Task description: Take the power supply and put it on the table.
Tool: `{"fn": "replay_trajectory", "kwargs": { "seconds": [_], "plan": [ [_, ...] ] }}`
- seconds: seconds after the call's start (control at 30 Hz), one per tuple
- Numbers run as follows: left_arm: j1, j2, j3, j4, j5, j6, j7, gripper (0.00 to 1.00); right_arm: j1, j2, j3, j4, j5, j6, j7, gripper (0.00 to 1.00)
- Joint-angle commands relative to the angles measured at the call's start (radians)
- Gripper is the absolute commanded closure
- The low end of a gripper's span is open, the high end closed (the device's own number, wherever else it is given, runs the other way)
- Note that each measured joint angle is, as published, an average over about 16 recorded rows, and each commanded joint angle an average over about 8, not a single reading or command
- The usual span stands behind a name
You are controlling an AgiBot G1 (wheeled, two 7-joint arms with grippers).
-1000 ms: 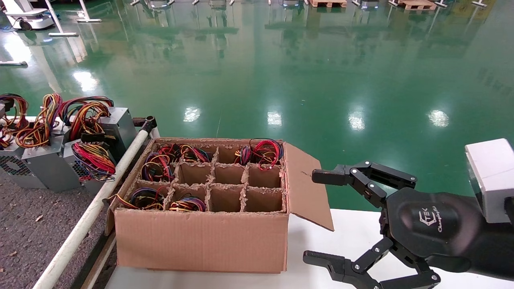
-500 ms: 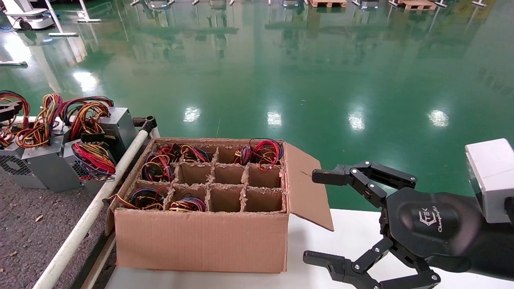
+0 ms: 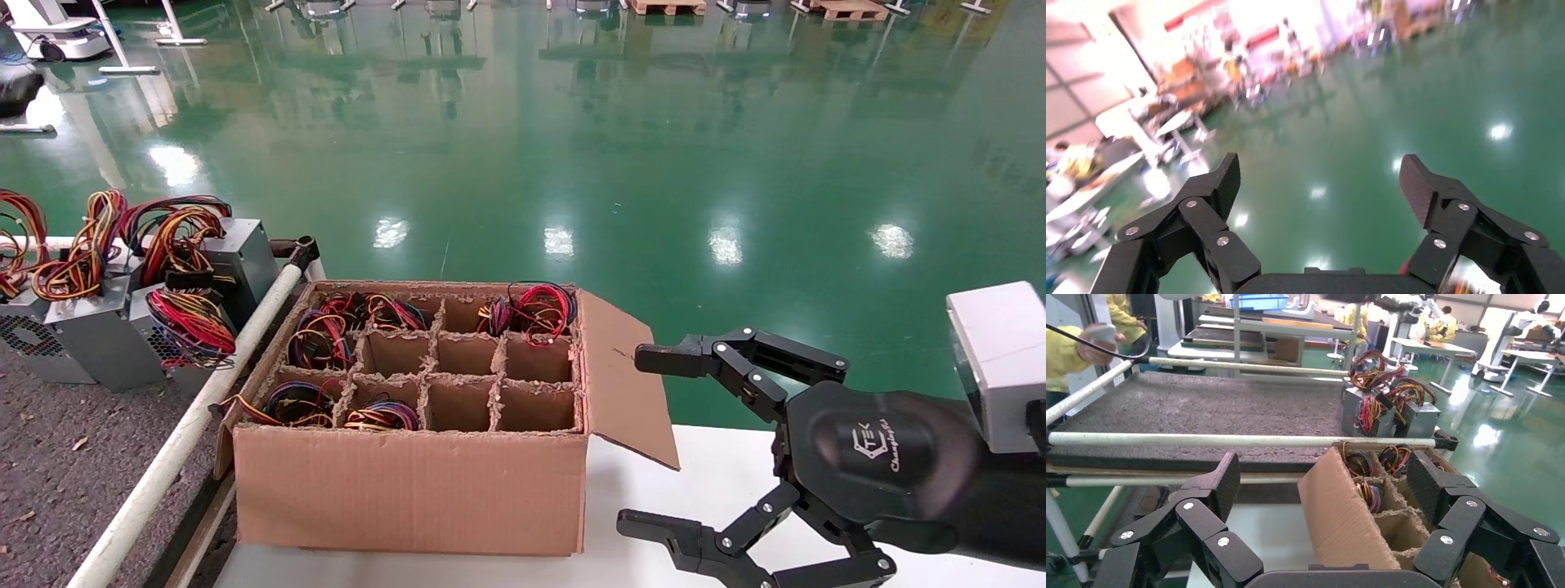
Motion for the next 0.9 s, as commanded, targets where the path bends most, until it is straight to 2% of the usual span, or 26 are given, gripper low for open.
{"fn": "replay_trajectory", "kwargs": {
  "seconds": [0.03,0.33,0.9],
  "plan": [
    [-0.006,0.009,-0.021,-0.025,-0.029,0.005,0.021,0.0,0.0,0.0,0.0,0.0,0.0,0.0,0.0,0.0],
    [-0.004,0.041,-0.052,-0.054,-0.087,0.076,0.045,0.0,0.0,0.0,0.0,0.0,0.0,0.0,0.0,0.0],
    [0.219,-0.034,-0.09,-0.356,-0.206,0.287,-0.087,0.0,0.0,0.0,0.0,0.0,0.0,0.0,0.0,0.0]
  ]
}}
